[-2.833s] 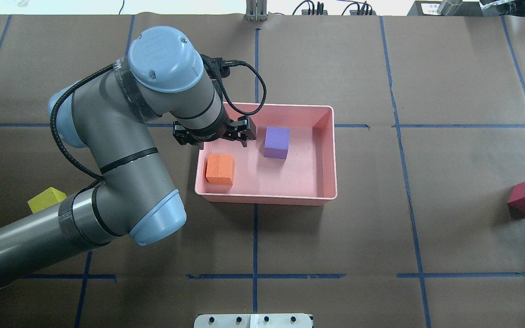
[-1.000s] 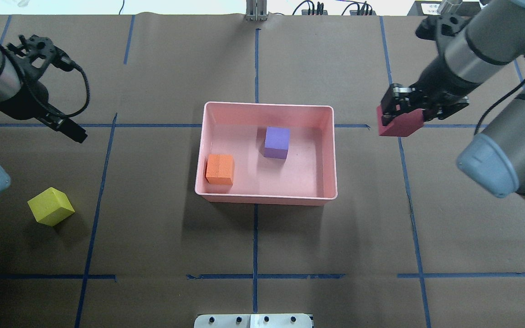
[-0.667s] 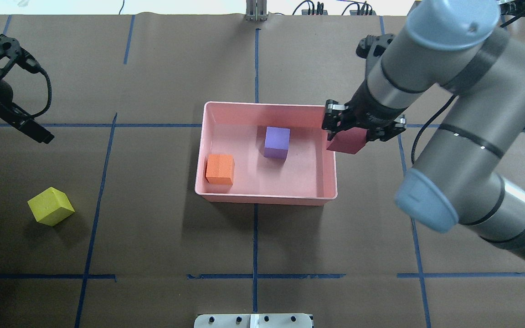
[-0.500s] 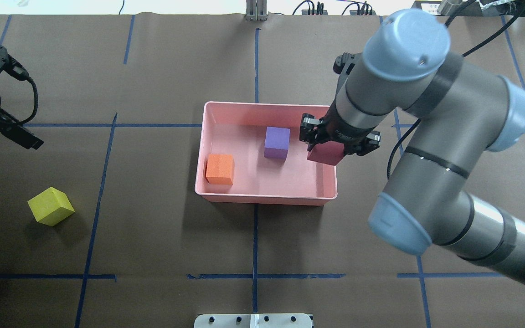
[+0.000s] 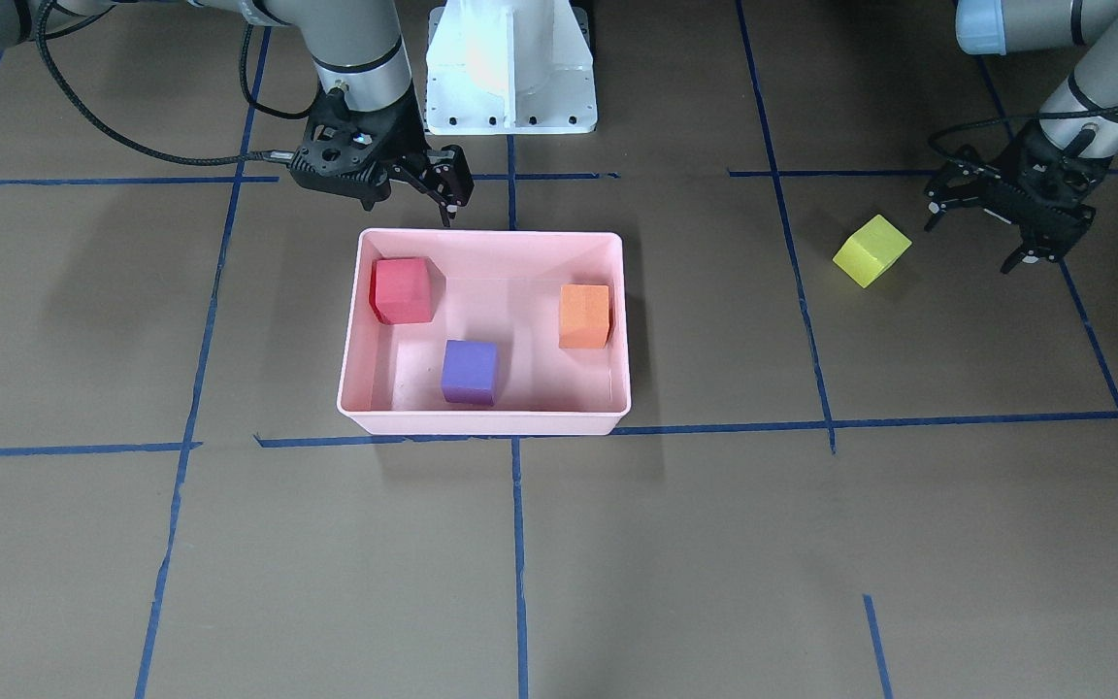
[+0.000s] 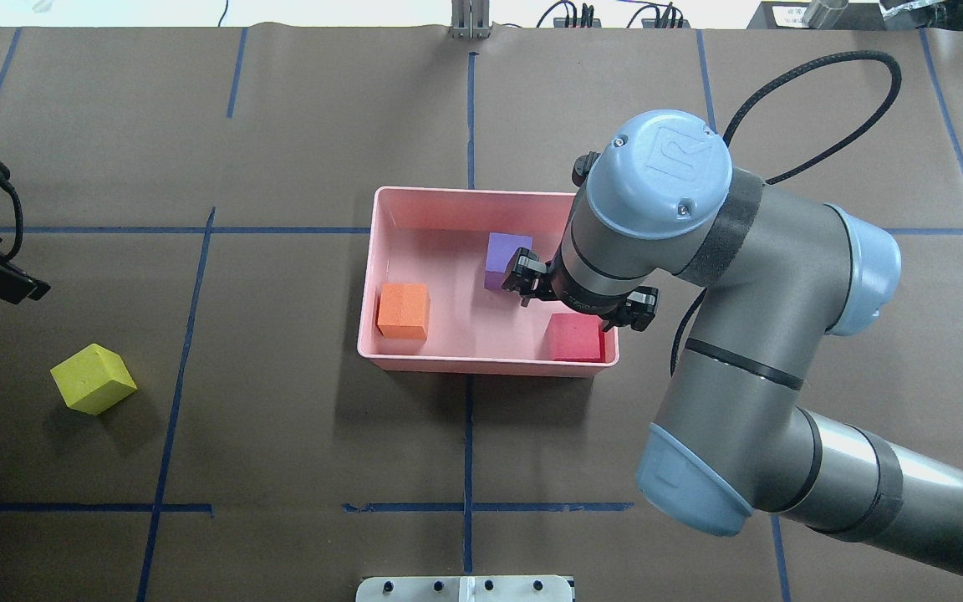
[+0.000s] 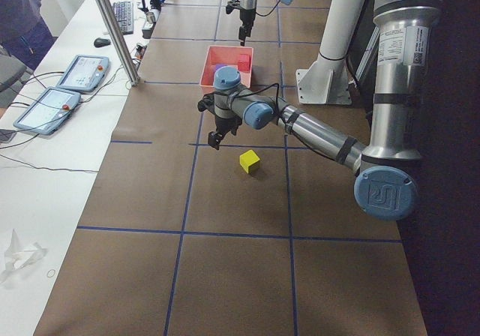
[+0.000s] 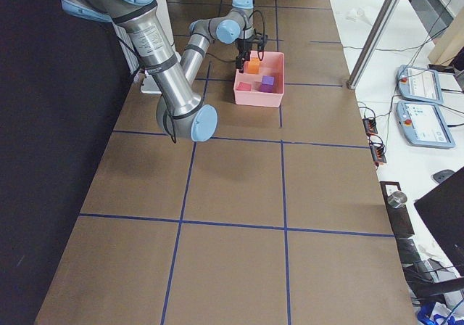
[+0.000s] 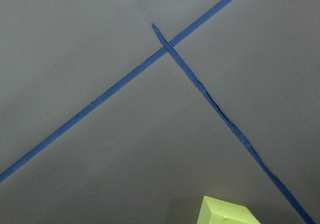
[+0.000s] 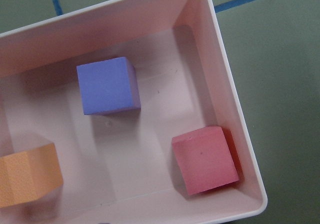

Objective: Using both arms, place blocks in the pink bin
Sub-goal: 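Grasp the yellow cube with the left gripper while the right arm withdraws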

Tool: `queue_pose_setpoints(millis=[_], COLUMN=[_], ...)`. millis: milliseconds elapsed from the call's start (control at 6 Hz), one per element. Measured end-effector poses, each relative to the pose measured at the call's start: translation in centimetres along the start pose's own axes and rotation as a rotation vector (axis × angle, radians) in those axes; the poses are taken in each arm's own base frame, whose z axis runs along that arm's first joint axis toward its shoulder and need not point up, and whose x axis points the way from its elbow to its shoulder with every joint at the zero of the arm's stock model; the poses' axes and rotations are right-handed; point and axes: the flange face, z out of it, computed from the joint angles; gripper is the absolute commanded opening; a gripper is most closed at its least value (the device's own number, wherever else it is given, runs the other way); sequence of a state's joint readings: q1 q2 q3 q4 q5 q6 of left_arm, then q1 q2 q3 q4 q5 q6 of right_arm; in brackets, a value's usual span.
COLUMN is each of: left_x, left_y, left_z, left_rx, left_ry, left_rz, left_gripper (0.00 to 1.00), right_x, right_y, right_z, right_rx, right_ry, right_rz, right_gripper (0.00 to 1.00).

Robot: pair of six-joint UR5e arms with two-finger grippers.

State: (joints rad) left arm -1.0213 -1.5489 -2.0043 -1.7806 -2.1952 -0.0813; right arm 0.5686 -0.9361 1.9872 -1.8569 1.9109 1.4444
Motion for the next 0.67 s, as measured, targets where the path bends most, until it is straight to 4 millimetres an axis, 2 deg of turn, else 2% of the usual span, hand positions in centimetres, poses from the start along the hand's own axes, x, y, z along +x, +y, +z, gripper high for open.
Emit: queue_pose_setpoints(millis=[333,667], left_x=[2.6,2.6], left_y=[2.0,3.9], left_z=[3.5,7.3], left_rx=[-0.001,-0.014], left_ry=[0.039,0.054], left_rz=[0.098,0.137], left_gripper=[1.00,1.00], right_x=[3.6,7.7], right_y=[-3.4,-7.3], right_z=[-3.3,-6.1], right_rx=[-0.006,-0.015], right_ry=[-0.017,-0.037], right_rz=[-0.086,-0.157], right_gripper=[1.00,1.00])
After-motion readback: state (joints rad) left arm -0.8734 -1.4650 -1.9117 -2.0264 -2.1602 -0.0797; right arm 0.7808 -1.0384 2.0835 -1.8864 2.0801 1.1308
